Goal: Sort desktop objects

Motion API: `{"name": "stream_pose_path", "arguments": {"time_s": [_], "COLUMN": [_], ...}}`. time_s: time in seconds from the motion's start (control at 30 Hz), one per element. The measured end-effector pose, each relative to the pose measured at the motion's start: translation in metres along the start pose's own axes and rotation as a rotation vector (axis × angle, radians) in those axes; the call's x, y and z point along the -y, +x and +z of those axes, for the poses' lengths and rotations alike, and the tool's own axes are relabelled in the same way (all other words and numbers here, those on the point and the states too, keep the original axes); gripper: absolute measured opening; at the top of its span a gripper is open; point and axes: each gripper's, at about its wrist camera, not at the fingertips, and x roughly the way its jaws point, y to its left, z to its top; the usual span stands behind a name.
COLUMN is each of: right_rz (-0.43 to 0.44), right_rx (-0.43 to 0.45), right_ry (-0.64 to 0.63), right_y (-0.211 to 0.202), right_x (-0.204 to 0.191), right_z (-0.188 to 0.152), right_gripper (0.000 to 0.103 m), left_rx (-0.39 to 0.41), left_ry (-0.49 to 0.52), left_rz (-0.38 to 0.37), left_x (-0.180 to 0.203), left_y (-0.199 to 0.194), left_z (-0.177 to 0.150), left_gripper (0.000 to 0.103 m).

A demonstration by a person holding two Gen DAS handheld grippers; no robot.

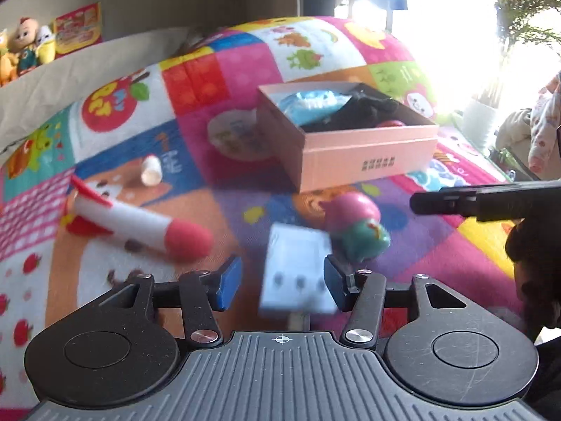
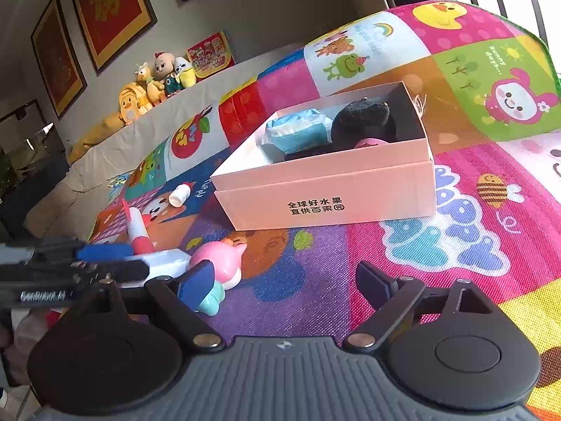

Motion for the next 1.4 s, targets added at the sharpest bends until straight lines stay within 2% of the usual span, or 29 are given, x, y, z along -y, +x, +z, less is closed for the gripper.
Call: {"name": "stream_pose_path", "arguments": {"time_s": [0.1,0.2,0.3,0.4,0.47,0.57,0.7,0.73,0.77,0.8,0.9,0.97,1.07,1.27,1.4], "right_rz": [-0.011,-0.02,-0.024,-0.029,-0.033,-0.039,-0.039,-0.04,-0.041,-0.042,-0.052,-0.065,-0.088,-0.099,-0.097], "right_rx": [0.004,0.004,0.001,-0.001,0.001,0.01,0.013,0.01,0.007,0.004,-0.011,-0.035,-0.058,-0.07,-0.07], "right_ry": [-0.008,-0.012,-0.009,-0.01,-0.014,-0.017,-0.023,-0.025,-0.026,-0.028,-0.031,-0.032,-0.028,-0.028,-0.022], "right_y": [0.0,0.0,0.0,0.001,0.0,-0.001,-0.002,-0.001,-0.001,0.0,0.002,0.006,0.01,0.011,0.011], "right_x": [-0.001,-0.002,-0.002,-0.002,-0.003,-0.003,-0.004,-0.004,-0.004,-0.005,-0.005,-0.006,-0.006,-0.006,-0.005], "right_z": [-0.001,-0.001,-0.001,-0.001,-0.001,-0.001,-0.001,-0.001,-0.001,-0.001,0.0,0.001,0.0,0.0,0.0], "right_gripper": [0.09,0.091,0.092,0.094,0.095,0.097,0.102,0.103,0.103,0.103,0.103,0.103,0.103,0.103,0.103], "left_rx": [-0.022,-0.033,-0.022,-0.017,-0.03,-0.029,-0.023,-0.021,-0.017,-0.013,-0.005,-0.021,-0.038,-0.05,-0.055], "left_ry": [-0.118,-0.203,-0.167,-0.115,-0.06,0.041,0.033,0.015,-0.016,-0.052,-0.138,-0.144,-0.108,-0.133,-0.095], "left_rz": [0.006,-0.042,-0.063,-0.065,-0.017,0.108,0.327,0.35,0.338,0.29,0.077,0.028,0.039,0.008,0.072], "left_x": [-0.023,-0.036,-0.024,-0.007,0.002,0.006,-0.024,-0.033,-0.041,-0.048,-0.048,-0.037,-0.017,-0.002,0.008], "left_y": [-0.005,-0.012,-0.016,-0.01,-0.002,0.002,-0.002,-0.005,-0.009,-0.013,-0.018,-0.009,0.013,0.04,0.057], "left_z": [-0.015,-0.024,-0.027,-0.022,-0.019,-0.018,-0.018,-0.018,-0.018,-0.017,-0.015,-0.013,-0.008,0.006,0.014], "left_gripper": [0.069,0.072,0.083,0.085,0.085,0.088,0.09,0.09,0.091,0.094,0.098,0.1,0.101,0.101,0.101]}}
